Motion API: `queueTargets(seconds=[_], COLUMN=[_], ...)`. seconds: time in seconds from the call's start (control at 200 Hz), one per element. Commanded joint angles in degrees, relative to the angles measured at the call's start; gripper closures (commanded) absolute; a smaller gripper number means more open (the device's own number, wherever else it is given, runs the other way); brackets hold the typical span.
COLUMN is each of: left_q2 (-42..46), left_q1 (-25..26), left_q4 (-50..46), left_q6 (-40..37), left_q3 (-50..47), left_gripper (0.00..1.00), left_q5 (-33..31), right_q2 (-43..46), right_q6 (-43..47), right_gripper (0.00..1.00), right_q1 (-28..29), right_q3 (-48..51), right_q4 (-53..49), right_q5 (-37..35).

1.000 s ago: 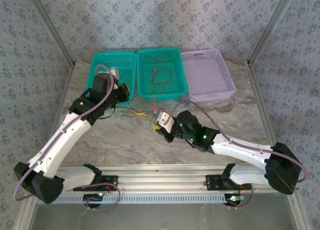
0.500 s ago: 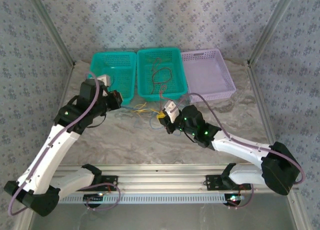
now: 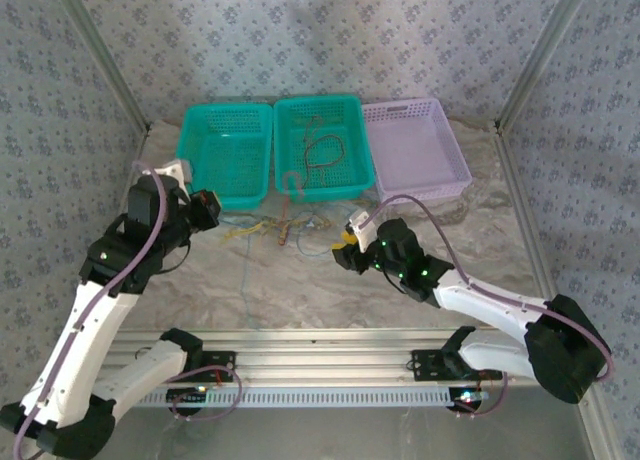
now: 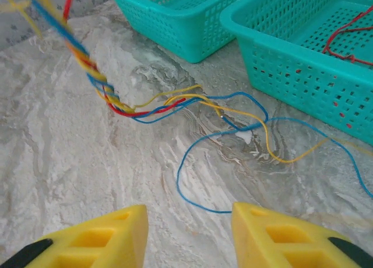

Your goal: Untangle the cables

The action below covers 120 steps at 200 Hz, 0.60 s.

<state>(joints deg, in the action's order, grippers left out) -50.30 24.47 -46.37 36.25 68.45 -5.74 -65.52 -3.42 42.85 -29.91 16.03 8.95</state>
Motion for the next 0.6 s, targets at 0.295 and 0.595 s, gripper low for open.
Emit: queueTargets(seconds=[0.295,0.595], left_q2=[-4.8,-6.7], left_q1=[5.9,9.1], left_q4=[5.1,5.6], left_q6=[-2.9,-3.7], left_q3=[-1.7,-1.6], left_gripper=[1.0,1.0], left_q5=[4.3,4.4], right_q2=[-2.1,-11.5], right_q6=[-9.2,-10.5], right_gripper=[0.37,0.38], right_q1=[0.8,2.7], right_q3=[-6.3,-13.3], right_q4=[7.8,8.5], right_q5=[5.0,2.3])
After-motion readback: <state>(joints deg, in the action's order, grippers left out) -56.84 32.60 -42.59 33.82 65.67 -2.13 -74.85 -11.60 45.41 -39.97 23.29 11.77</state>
